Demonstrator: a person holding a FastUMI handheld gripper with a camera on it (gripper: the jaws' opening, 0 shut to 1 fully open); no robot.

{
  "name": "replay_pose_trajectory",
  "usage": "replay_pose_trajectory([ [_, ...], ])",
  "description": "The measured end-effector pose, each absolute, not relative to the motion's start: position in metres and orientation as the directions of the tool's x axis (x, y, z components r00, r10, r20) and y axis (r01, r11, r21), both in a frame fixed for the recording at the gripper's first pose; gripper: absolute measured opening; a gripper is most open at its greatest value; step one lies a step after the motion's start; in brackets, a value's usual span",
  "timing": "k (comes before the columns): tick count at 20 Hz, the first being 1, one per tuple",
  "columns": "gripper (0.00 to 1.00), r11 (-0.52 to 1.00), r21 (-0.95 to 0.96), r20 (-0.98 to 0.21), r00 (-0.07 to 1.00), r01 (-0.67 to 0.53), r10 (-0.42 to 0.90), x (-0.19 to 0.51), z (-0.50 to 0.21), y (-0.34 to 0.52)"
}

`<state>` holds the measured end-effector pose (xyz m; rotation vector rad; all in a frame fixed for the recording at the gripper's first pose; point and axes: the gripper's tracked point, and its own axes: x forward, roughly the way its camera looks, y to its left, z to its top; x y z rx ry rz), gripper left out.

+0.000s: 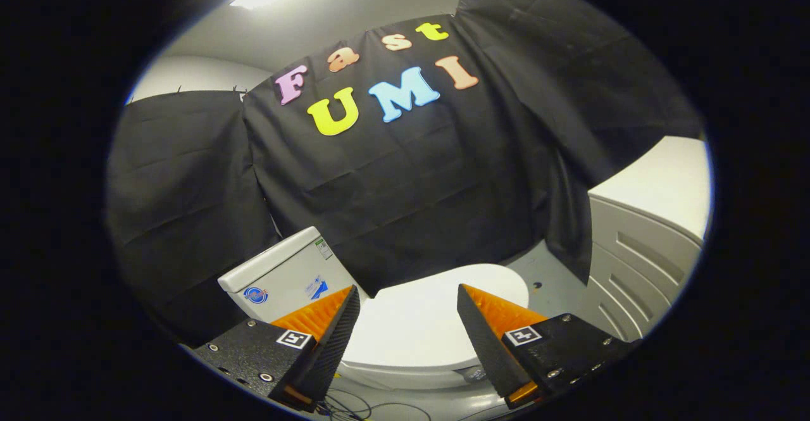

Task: Open the toilet lid.

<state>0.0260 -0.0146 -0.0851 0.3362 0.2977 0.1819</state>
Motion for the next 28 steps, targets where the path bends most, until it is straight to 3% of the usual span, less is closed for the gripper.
replay_pose_trajectory([
  [11,0.95,0.882,0.468,-0.501,0.836,0.042,0.226,0.044,-0.196,-0.055],
  [24,0.94,0.743,0.629,-0.639,0.696,0.228,0.328,0.029,-0.292,-0.064],
  [28,0.86,0.699,0.666,-0.65,0.662,0.261,0.372,0.027,-0.31,-0.053],
])
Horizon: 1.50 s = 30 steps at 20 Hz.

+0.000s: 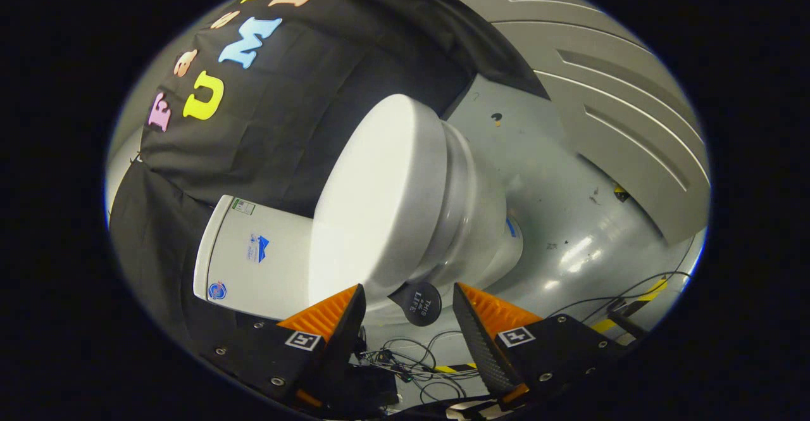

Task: Open the toilet lid.

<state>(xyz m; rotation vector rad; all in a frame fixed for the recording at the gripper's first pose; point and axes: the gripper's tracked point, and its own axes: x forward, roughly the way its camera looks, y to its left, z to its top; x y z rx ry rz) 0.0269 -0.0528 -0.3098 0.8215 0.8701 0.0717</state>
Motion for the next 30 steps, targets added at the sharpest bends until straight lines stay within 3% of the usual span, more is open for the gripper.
replay_pose_trajectory([
  [5,0.75,0.661,0.702,-0.638,0.645,0.264,0.421,0.017,-0.322,-0.042],
  [11,0.4,0.611,0.728,-0.628,0.658,0.31,0.415,0.02,-0.332,-0.045],
  [14,0.37,0.554,0.759,-0.613,0.661,0.34,0.433,0.022,-0.336,-0.044],
  [16,0.3,0.519,0.77,-0.609,0.669,0.371,0.425,0.022,-0.343,-0.045],
  [18,0.12,0.46,0.79,-0.596,0.683,0.405,0.423,0.024,-0.344,-0.048],
  [19,0.09,0.439,0.8,-0.586,0.69,0.409,0.425,0.023,-0.344,-0.046],
  [23,0.0,0.428,0.814,-0.565,0.705,0.393,0.428,0.026,-0.337,-0.044],
  [26,0.0,0.416,0.806,-0.581,0.694,0.42,0.426,0.026,-0.336,-0.043],
  [30,0.0,0.54,0.741,-0.634,0.68,0.398,0.368,0.027,-0.33,-0.042],
])
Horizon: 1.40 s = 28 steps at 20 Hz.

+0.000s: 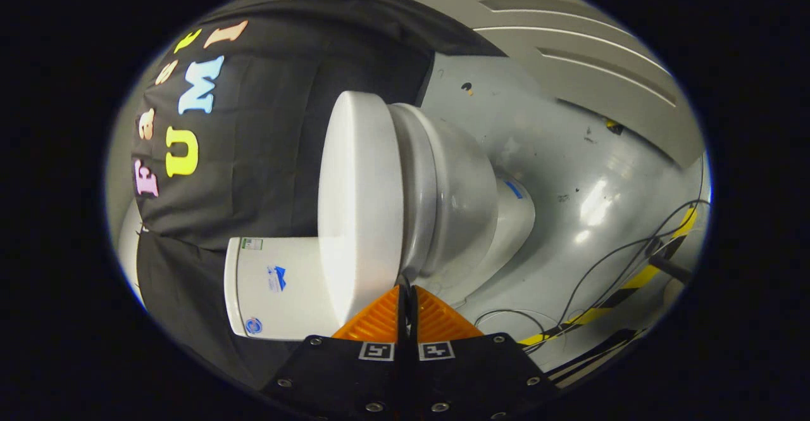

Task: Open the toilet lid.

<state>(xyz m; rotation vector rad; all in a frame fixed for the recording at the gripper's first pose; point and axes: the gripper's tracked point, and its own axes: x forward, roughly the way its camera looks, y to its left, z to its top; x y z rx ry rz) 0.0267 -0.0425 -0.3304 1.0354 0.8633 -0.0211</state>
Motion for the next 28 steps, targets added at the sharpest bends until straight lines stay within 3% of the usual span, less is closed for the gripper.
replay_pose_trajectory([
  [20,0.0,0.626,0.708,-0.61,0.73,0.327,0.309,0.031,-0.254,-0.012],
  [28,0.0,0.708,0.68,-0.54,0.784,0.191,0.307,0.037,-0.197,0.023],
])
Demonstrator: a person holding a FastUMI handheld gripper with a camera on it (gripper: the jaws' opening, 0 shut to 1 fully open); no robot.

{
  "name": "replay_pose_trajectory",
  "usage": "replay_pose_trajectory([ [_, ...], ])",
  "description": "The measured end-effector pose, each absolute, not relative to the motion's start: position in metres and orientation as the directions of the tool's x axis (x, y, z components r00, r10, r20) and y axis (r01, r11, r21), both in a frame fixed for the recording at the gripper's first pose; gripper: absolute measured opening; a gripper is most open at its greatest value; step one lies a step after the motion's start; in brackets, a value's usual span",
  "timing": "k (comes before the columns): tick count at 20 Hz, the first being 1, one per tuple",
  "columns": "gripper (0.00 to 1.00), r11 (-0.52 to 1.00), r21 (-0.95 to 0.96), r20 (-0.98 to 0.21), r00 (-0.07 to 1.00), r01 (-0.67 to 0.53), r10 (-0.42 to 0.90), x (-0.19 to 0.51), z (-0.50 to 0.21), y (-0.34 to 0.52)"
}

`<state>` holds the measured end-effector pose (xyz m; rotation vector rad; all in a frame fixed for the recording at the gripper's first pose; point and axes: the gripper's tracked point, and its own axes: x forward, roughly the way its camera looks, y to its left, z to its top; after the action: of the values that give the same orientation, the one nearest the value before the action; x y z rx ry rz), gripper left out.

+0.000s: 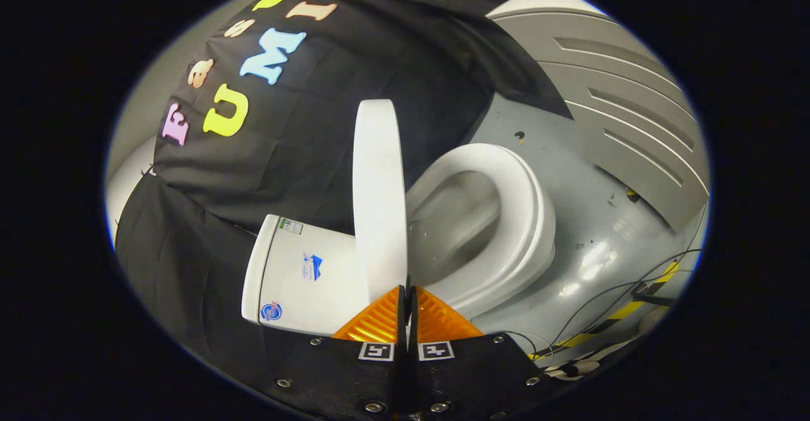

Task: Open the toilet lid.

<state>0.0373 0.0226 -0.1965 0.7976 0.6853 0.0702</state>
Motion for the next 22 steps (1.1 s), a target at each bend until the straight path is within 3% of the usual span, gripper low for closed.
replay_pose_trajectory([
  [22,0.0,0.854,0.507,-0.457,0.876,0.113,0.156,0.04,-0.141,0.082],
])
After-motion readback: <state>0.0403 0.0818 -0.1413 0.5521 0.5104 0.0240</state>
